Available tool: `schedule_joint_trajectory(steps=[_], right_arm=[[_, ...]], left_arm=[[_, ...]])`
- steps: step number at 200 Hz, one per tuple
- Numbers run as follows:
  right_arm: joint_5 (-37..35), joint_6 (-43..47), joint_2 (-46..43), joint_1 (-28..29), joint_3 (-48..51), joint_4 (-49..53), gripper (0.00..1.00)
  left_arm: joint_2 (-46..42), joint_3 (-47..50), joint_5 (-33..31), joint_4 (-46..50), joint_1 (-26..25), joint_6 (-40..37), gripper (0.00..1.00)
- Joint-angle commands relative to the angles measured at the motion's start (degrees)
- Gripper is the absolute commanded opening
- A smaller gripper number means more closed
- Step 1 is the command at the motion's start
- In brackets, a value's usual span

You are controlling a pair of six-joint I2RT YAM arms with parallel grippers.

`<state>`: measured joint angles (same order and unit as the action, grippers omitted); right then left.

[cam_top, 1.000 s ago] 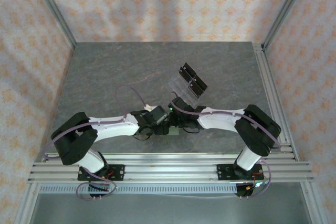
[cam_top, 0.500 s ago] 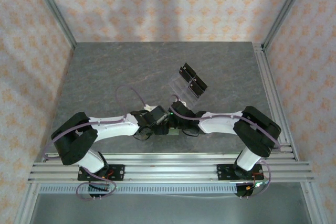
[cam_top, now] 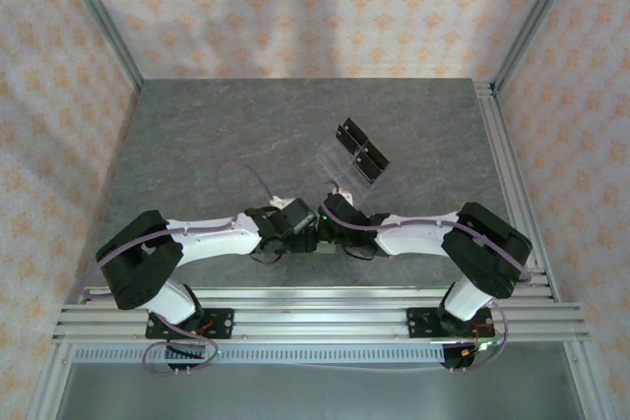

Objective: Put the credit cards into the card holder

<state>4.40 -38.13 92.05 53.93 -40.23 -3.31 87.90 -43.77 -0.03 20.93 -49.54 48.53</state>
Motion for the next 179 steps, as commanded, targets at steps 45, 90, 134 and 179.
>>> schedule_joint_trajectory(steps=[45, 90, 134, 179], right_arm=[[-4.15, 1.13, 7.68, 1.8, 4.04, 20.1, 0.0], [-5.38, 0.35, 12.57, 4.48, 4.34, 18.36, 0.0], [-1.28, -2.09, 15.43, 4.69, 6.99, 13.52, 0.0], [-0.82, -1.08, 8.39, 4.3, 3.01, 17.99, 0.0]], left_arm=[[1.1, 0.15, -0.06, -1.04, -0.48, 0.2, 0.91], [1.4, -0.32, 0.03, -0.8, -0.47, -0.17, 0.91], [1.21, -0.65, -0.04, -0.45, -0.49, -0.19, 0.91], [1.22, -0.83, -0.06, -0.04, -0.47, -0.4, 0.91]])
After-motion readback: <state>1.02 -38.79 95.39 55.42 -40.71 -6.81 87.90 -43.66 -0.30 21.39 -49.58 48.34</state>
